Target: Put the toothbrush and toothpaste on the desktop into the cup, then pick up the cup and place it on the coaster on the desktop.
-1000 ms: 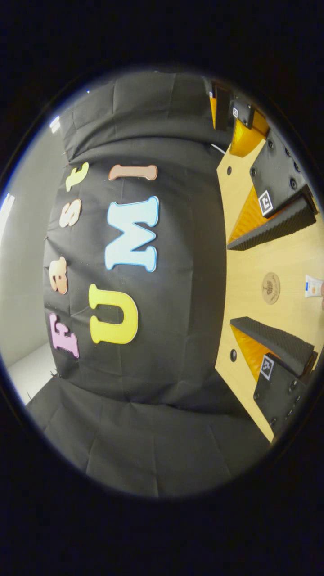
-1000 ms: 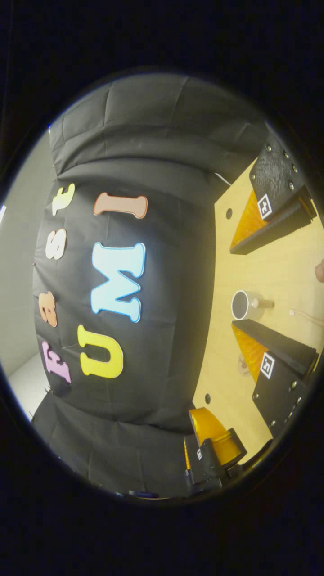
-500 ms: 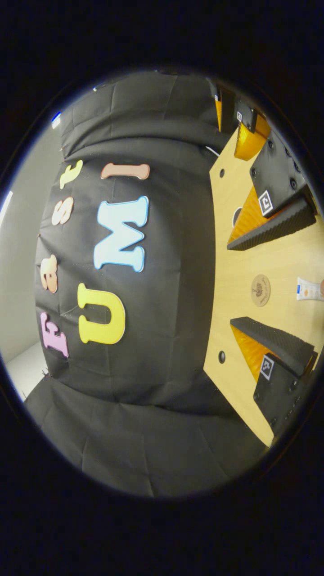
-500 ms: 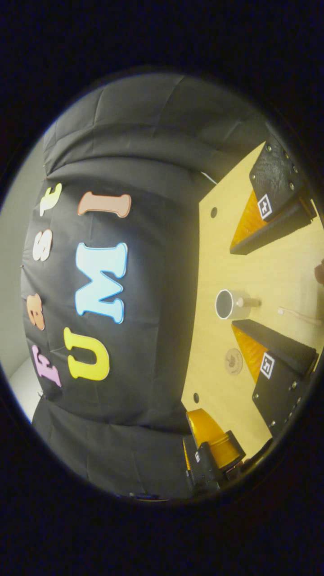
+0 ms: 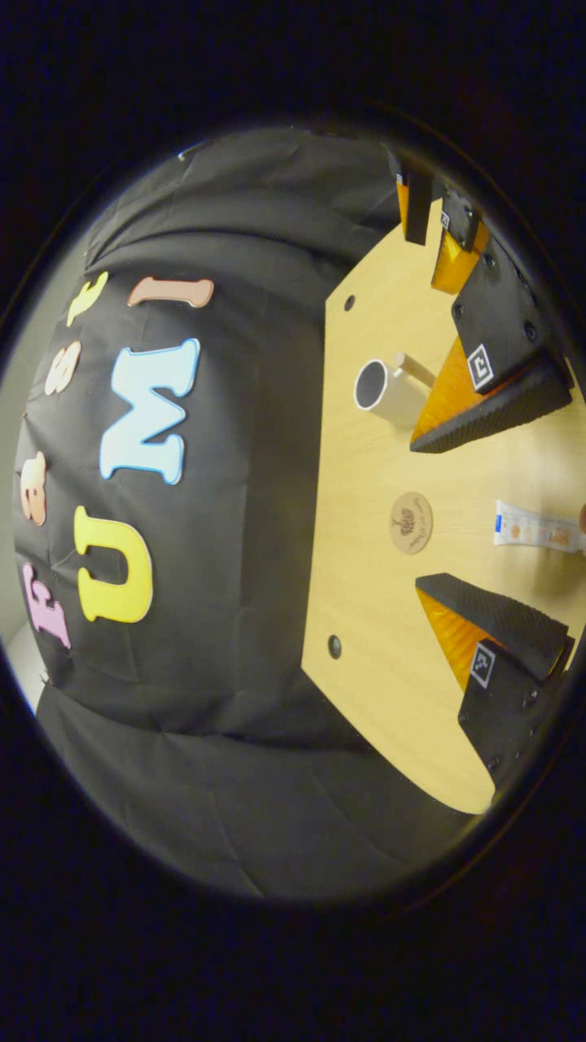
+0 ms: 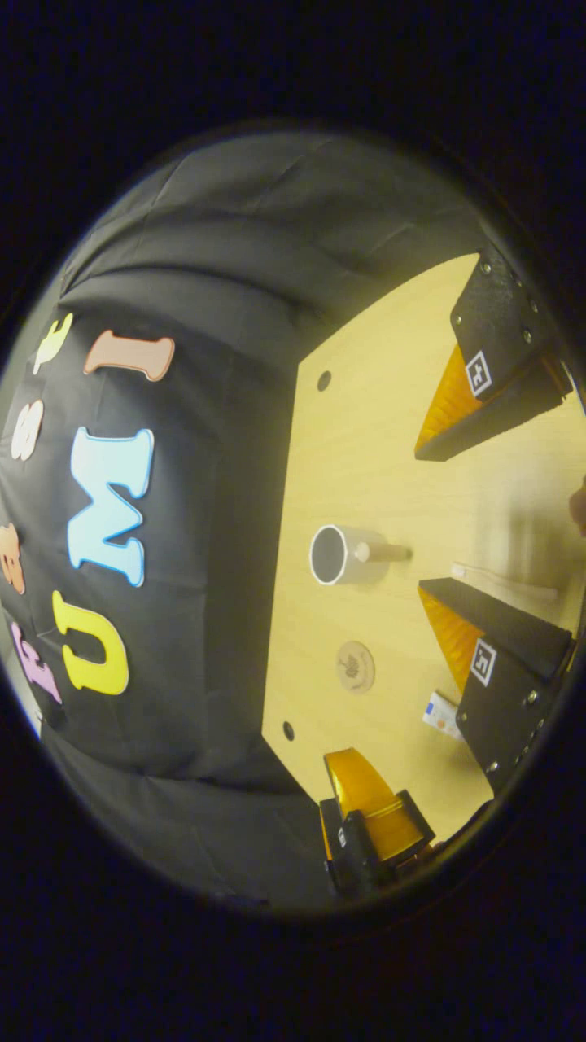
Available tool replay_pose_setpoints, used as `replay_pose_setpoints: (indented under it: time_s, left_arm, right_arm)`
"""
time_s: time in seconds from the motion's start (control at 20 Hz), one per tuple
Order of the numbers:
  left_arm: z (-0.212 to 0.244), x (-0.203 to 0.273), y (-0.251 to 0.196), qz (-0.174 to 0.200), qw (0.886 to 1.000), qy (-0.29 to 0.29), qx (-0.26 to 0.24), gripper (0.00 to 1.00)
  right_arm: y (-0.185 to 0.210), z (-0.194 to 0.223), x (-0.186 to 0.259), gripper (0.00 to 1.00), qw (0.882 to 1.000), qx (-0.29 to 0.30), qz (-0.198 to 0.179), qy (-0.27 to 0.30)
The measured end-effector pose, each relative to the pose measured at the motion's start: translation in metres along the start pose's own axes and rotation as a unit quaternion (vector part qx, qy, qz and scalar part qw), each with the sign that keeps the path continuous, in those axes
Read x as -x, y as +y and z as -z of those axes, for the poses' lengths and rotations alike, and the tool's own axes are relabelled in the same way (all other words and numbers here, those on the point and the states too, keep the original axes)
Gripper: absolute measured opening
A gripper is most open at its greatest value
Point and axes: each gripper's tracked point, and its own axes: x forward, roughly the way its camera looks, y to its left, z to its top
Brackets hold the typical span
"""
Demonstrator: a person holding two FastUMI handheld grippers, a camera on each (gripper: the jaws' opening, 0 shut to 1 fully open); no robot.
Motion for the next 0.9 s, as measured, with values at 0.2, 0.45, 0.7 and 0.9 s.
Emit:
replay_pose_setpoints:
  time_s: [0.2,0.45,0.7,0.9]
  left_arm:
    - [0.028,-0.014,0.005,-0.006,0.998,0.056,-0.008,0.96]
    - [0.07,-0.026,0.018,-0.016,0.99,0.139,0.007,0.96]
    - [0.112,-0.033,0.028,-0.028,0.975,0.219,-0.012,1.0]
    - [0.137,-0.033,0.029,-0.021,0.961,0.275,-0.01,0.96]
  right_arm:
    - [0.009,0.02,-0.004,0.91,0.999,0.013,-0.017,0.047]
    - [0.021,0.041,-0.018,0.91,0.995,0.014,-0.038,0.093]
    - [0.027,0.061,-0.03,0.91,0.987,0.012,-0.054,0.148]
    - [0.036,0.082,-0.041,0.91,0.979,0.016,-0.066,0.191]
